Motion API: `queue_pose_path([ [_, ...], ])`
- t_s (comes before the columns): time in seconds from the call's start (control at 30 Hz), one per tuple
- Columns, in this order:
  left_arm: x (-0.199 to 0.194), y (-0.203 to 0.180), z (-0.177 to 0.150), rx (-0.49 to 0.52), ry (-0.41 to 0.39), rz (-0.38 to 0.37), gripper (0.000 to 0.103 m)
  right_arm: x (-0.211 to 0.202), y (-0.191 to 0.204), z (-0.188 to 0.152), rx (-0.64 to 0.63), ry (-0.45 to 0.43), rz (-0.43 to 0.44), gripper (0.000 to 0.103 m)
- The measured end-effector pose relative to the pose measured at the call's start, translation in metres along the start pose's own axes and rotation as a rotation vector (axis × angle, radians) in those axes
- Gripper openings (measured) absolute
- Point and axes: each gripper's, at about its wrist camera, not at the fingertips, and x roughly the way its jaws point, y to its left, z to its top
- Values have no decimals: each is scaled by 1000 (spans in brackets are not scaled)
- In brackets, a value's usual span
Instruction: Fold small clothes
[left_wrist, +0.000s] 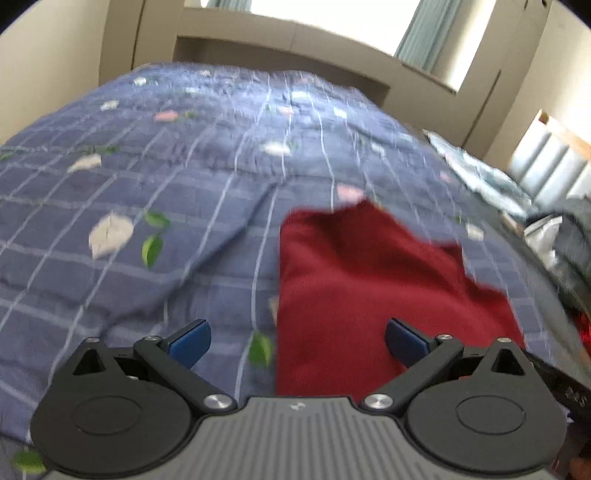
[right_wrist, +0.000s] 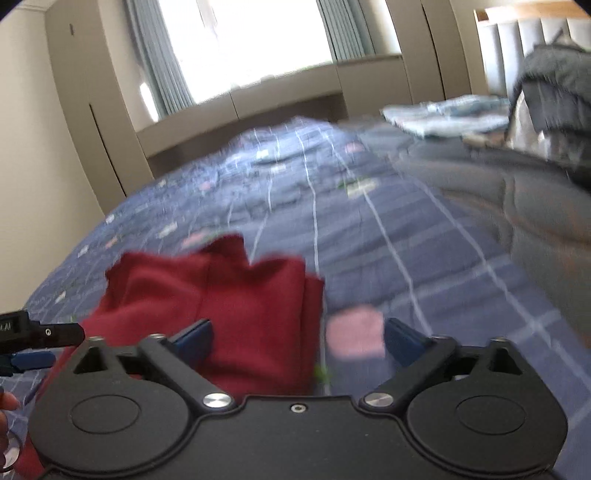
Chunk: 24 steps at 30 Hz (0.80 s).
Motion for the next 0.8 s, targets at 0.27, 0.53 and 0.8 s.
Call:
queue_pose_path([
  [0.27,6,13,-22,-43,-10,-21,103,-6,5,-28,-20,-47,-21,84],
  [0.53,8,10,-26,-14,-32,6,103,-5,1,-28,-9,-55,-11,85],
  [0.8,4,7,-15,-26,11,4,103,-5,-3,-28,-2,-61,-1,86],
])
